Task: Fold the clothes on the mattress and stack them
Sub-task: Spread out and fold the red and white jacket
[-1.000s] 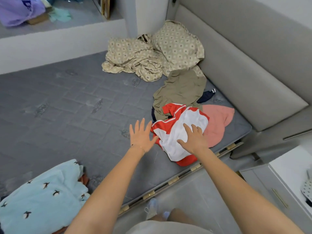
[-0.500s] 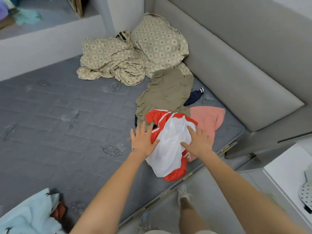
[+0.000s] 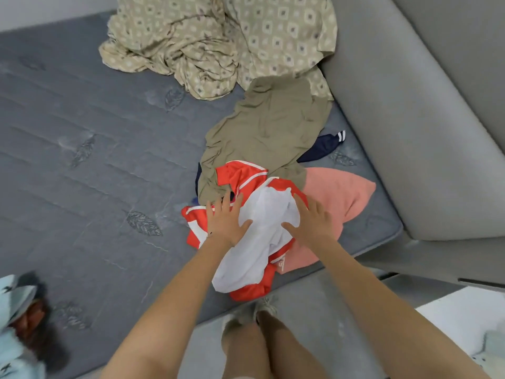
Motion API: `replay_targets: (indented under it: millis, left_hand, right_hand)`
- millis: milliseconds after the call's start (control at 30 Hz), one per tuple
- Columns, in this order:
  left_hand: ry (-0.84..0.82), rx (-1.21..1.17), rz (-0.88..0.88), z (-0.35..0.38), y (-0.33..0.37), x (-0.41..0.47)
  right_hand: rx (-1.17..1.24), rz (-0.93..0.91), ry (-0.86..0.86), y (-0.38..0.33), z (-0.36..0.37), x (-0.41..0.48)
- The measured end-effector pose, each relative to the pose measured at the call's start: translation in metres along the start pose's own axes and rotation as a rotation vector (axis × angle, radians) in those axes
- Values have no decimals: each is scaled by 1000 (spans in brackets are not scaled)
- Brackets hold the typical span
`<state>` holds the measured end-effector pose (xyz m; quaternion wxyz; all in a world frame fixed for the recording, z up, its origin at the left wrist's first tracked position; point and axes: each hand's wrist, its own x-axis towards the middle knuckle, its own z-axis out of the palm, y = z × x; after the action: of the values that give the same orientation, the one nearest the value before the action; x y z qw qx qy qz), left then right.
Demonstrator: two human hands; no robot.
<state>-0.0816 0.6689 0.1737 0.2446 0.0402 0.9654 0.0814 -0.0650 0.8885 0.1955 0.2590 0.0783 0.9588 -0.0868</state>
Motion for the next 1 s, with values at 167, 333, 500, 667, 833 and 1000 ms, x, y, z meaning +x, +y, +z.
replay_targets:
  millis: [167, 333, 500, 667, 833, 1000]
  left_hand:
    - [-120, -49, -39, 55, -2, 50]
    - [-61, -206, -45, 98, -3, 101]
    - [91, -350, 36, 118, 15, 143]
    - [129, -428, 43, 122, 31, 146]
    - [174, -484, -44, 95, 33, 124]
    - [302, -601, -79, 55, 23, 85]
  right_hand:
    - [71, 21, -71, 5, 42, 61]
    - [247, 78, 2, 20, 78, 124]
    - [355, 174, 16, 38, 101, 168]
    - [496, 227, -95, 39, 116, 169]
    - [699, 184, 13, 24, 100, 150]
    - [762, 63, 51, -2, 54, 122]
